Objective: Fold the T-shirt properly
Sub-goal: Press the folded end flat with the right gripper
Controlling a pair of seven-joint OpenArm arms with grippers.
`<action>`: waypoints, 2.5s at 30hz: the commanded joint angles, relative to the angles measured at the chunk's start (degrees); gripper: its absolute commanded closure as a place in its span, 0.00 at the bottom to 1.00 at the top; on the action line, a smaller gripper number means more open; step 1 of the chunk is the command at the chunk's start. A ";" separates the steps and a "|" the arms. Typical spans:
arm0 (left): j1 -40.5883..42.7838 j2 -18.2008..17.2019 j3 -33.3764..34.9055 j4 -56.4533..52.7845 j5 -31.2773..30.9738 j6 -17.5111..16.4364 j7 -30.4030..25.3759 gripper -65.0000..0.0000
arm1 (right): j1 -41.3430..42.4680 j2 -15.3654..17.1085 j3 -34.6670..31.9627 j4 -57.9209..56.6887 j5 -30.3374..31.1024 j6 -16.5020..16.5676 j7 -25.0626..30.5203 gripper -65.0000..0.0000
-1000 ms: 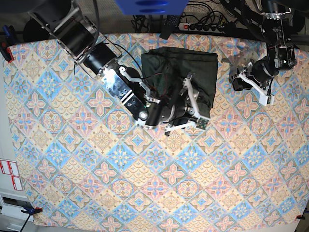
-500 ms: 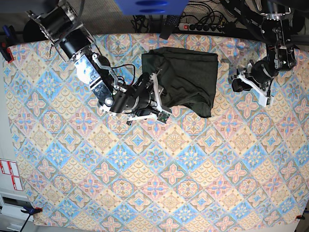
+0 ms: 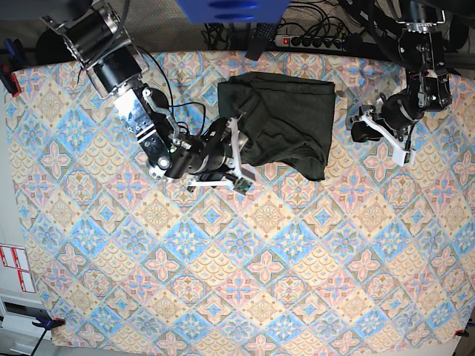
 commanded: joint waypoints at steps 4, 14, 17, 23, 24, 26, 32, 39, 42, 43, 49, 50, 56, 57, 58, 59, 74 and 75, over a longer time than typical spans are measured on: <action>-0.38 -0.90 -0.40 0.94 -0.80 -0.28 -0.80 0.65 | 1.32 -3.21 3.48 -0.48 1.01 0.17 1.15 0.54; -0.38 -0.90 -0.40 0.94 -0.80 -0.28 -0.98 0.65 | 1.32 -5.14 4.36 -3.12 1.10 0.17 1.24 0.54; -0.38 -0.90 -0.40 0.94 -0.88 -0.28 -0.98 0.65 | 1.32 -5.23 4.36 -3.47 1.10 0.17 1.42 0.54; -0.38 -0.90 -0.40 0.94 -0.88 -0.28 -0.98 0.65 | 1.32 -6.29 4.36 -6.99 1.01 0.17 1.51 0.54; -0.38 -0.90 -0.40 0.94 -0.88 -0.28 -0.98 0.65 | 1.32 -6.29 4.36 -7.08 1.01 0.17 1.51 0.54; -0.38 -0.90 -0.40 1.03 -0.88 -0.28 -0.98 0.65 | 1.23 -6.29 4.36 -7.08 1.01 0.17 1.59 0.54; -0.38 -0.90 -0.40 1.03 -0.97 -0.37 -0.98 0.65 | 1.23 -6.29 4.27 -7.08 1.01 0.17 1.59 0.55; -0.38 -0.90 -0.40 1.03 -0.97 -0.37 -0.98 0.65 | 0.88 -6.29 3.92 -8.40 1.36 0.17 1.51 0.59; -0.38 -0.90 -0.40 1.03 -0.97 -0.46 -0.98 0.65 | 0.88 -6.37 3.92 -9.54 1.36 0.17 1.51 0.69; -0.38 -0.90 -0.40 1.03 -0.97 -0.46 -0.98 0.65 | 0.79 -6.37 3.92 -9.54 1.36 0.26 1.51 0.72; -0.38 -0.90 -0.40 1.03 -0.97 -0.46 -0.98 0.65 | 0.79 -6.37 3.92 -8.83 2.51 0.26 1.51 0.88; -0.38 -0.90 -0.40 1.03 -0.97 -0.46 -0.98 0.65 | 0.79 -6.37 4.18 -8.75 3.74 0.26 1.51 0.91; -0.38 -0.90 -0.40 1.03 -0.97 -0.46 -0.98 0.65 | 0.79 -6.29 3.48 -1.89 11.39 0.35 1.33 0.93; -0.38 -0.90 -0.40 1.03 -0.97 -0.46 -0.98 0.65 | 0.71 -6.29 2.43 -0.75 11.47 0.35 1.15 0.93; -0.38 -0.99 -0.40 1.03 -0.97 -0.46 -0.98 0.65 | 0.71 -6.29 0.84 0.66 11.56 0.43 1.42 0.93; -0.38 -0.99 -0.40 1.03 -0.88 -0.46 -0.98 0.65 | 0.79 -6.29 -0.48 1.63 11.56 0.43 1.42 0.93; -0.47 -1.17 -0.49 1.12 -0.71 -0.46 -1.15 0.65 | 10.73 -6.11 -28.70 9.89 11.56 0.52 -1.92 0.91; -0.47 -1.17 -0.49 1.12 -0.62 -0.46 -1.15 0.65 | 10.73 -6.11 -28.87 9.89 11.56 0.52 -1.92 0.89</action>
